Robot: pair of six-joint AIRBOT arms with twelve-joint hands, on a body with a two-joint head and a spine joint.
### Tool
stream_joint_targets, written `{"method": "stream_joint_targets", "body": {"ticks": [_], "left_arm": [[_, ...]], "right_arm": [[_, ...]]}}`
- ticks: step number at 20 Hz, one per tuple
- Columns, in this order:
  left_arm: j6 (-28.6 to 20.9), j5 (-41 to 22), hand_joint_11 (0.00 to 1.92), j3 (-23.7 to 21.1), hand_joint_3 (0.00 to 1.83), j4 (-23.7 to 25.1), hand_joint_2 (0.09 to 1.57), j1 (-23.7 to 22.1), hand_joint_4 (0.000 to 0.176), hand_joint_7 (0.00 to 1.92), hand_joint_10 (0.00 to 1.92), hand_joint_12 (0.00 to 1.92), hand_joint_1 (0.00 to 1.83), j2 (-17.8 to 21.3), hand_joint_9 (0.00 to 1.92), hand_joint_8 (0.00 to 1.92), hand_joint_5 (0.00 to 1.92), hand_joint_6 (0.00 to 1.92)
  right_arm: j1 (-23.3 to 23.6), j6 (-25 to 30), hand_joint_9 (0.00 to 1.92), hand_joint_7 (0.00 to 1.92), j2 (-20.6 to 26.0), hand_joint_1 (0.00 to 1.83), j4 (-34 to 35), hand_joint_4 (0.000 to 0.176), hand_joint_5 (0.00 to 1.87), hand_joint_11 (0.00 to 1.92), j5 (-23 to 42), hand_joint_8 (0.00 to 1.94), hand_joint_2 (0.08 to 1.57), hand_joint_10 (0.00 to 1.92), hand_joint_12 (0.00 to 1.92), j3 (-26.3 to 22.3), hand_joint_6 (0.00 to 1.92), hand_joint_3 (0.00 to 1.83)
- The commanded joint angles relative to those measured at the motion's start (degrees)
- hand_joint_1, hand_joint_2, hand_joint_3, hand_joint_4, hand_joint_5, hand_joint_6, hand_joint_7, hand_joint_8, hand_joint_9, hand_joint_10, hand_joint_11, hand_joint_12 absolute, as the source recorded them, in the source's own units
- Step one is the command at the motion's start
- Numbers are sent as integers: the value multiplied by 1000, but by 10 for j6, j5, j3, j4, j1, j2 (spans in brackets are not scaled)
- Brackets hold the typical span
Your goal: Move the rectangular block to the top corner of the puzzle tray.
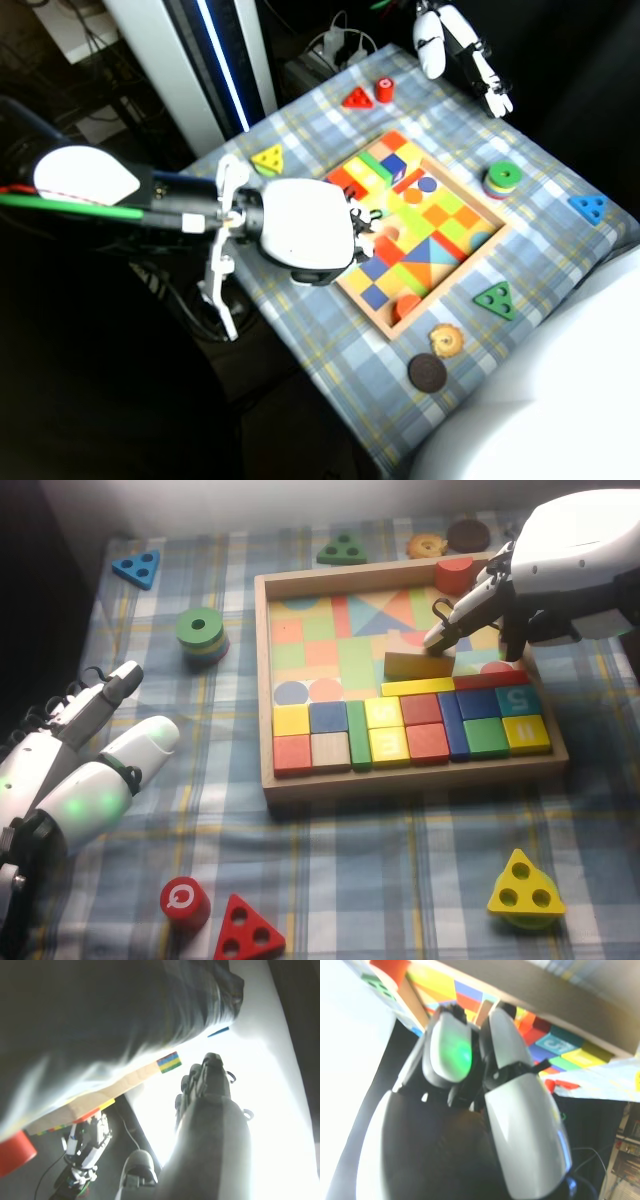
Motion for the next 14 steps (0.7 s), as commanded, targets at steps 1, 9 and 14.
{"method": "stream_joint_targets", "body": {"ticks": [1,9,14], "left_arm": [[-3,-62,6,0,2,25,1201,-5,88,197,1,3,0,4,115,2,194,3],[-3,-59,23,0,0,24,1185,-5,97,210,5,13,0,3,127,4,210,5],[-4,-58,9,0,0,24,1191,-5,86,210,3,12,0,3,124,3,212,5]], "right_arm": [[0,-4,1557,1343,8,1560,2,0,519,1591,-23,1941,1234,1921,1921,5,5,0],[6,-5,1459,1131,3,1440,1,0,504,1514,-39,1941,1250,1921,1921,25,0,2],[18,-11,1468,1270,-9,1378,2,0,426,1514,-39,1941,1294,1921,1921,26,4,12]]}}
